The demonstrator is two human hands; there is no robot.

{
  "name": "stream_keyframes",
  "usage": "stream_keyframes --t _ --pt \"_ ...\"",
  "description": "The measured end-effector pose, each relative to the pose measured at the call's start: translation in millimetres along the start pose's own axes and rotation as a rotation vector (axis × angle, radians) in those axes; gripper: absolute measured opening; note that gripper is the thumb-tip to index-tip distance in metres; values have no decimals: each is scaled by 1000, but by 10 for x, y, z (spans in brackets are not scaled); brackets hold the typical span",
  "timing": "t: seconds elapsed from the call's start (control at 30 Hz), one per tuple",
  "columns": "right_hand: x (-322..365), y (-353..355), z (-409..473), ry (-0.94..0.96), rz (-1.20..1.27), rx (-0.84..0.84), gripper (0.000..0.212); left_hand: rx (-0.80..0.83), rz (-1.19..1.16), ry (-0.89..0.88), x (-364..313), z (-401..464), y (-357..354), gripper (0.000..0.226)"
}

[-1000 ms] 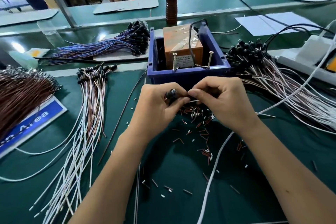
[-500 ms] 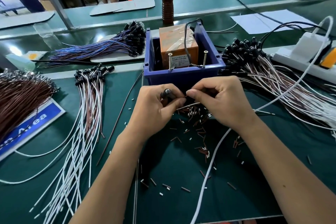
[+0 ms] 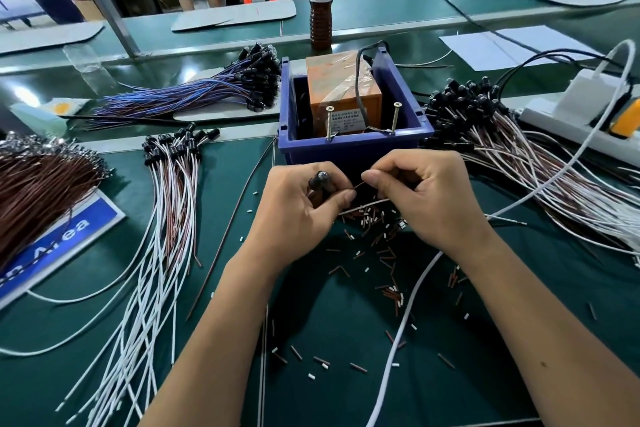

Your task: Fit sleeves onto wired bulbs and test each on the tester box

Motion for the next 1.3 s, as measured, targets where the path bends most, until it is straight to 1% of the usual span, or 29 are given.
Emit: stream_keyframes --t 0.1,0.2,0.23,0.27,0.33,0.4,0.43,0.57,0.63,0.67,0.7,0.77,0.87,0.93,1.03,1.17,1.23,1.3 --pt "-1 11 3 -1 -14 -25 13 0 -6 10 17 -2 18 11" --pt "-75 107 10 -51 19 -91 15 -6 -30 60 51 -22 58 13" --pt "-104 127 13 -73 53 -68 16 -20 -67 82 57 -24 72 14" --pt "-123 120 13 -93 85 -8 18 -39 -112 101 57 -27 88 12" --pt "-148 60 -7 -139 141 165 23 -67 -194 120 36 -24 108 8" --pt "-195 6 -38 -223 251 342 26 -87 -257 127 15 -22 126 6" --pt "-221 10 -46 -264 303 403 28 -94 -278 133 5 -22 133 7" --pt "-263 194 -41 -281 421 501 30 -118 -309 145 -44 -18 144 11" --pt "-277 233 -111 -284 519 643 40 -131 -335 149 -62 -19 159 11" --pt "-280 243 -143 -275 558 710 42 -135 -343 150 -73 -23 171 11" --pt "-278 263 -167 -258 598 747 38 -136 -351 151 -83 -23 178 11" --pt "-256 321 -184 -216 730 756 29 -133 -389 159 -99 -22 176 9" --pt "-199 375 -187 -133 1000 710 32 -84 -469 167 -125 -11 115 8" --pt "-190 347 -157 -75 1078 630 32 -45 -489 168 -131 -8 62 7" --pt "-152 236 -123 -30 1050 553 40 -19 -529 170 -151 -12 19 5" --pt "-109 151 -116 -100 1005 533 35 25 -735 211 -186 -36 -30 3" --pt "-86 106 -124 -139 950 582 36 74 -814 227 -206 -44 -57 4" --pt "-38 35 -153 -153 880 702 36 132 -889 240 -230 -48 -67 7"
Point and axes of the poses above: each hand's wrist, its own z-axis towards the middle knuckle, its own y-axis out of the back of the hand, x = y × z, the point moved 5 cm from there along z, towards the middle knuckle, and after that the axes turned 7 degrees about -z, right-handed, at the moved point
